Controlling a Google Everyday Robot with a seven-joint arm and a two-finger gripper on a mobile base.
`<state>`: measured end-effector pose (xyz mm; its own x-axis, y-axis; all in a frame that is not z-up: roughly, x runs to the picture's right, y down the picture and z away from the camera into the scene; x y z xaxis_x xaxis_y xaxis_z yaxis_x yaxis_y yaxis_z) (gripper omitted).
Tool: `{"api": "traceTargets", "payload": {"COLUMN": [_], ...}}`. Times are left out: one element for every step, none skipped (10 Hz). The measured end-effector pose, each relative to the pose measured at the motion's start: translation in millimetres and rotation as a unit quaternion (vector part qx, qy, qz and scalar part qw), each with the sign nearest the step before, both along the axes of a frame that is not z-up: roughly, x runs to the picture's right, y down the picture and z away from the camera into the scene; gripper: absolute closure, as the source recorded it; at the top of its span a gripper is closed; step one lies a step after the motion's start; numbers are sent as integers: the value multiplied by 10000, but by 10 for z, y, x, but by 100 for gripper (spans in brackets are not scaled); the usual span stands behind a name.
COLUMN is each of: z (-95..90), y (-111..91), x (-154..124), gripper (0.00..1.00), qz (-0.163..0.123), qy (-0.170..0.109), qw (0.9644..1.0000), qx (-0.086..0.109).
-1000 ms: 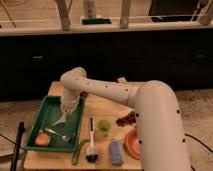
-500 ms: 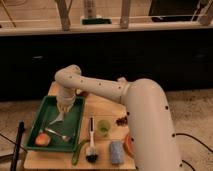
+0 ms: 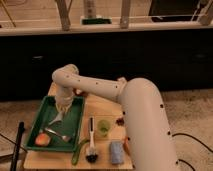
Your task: Place towel in tray
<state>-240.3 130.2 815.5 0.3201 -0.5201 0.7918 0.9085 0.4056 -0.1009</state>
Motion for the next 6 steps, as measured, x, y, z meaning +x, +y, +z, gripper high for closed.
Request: {"api": "traceTargets", "payload": {"z": [7,9,10,10,13,12], "y": [5,13,19,30,44,49], "x": [-4,-20,-30,-41,-38,-39], "gripper": [28,22,20,20,20,20], "qz": [-8,-16,-22,-31,-38,-30], "qy": [8,3,-1,-7,-1,4], "qw": [10000,10000,10000,10000,10000,10000], "qx": [-9,-17,-22,-28,-32,-30]}}
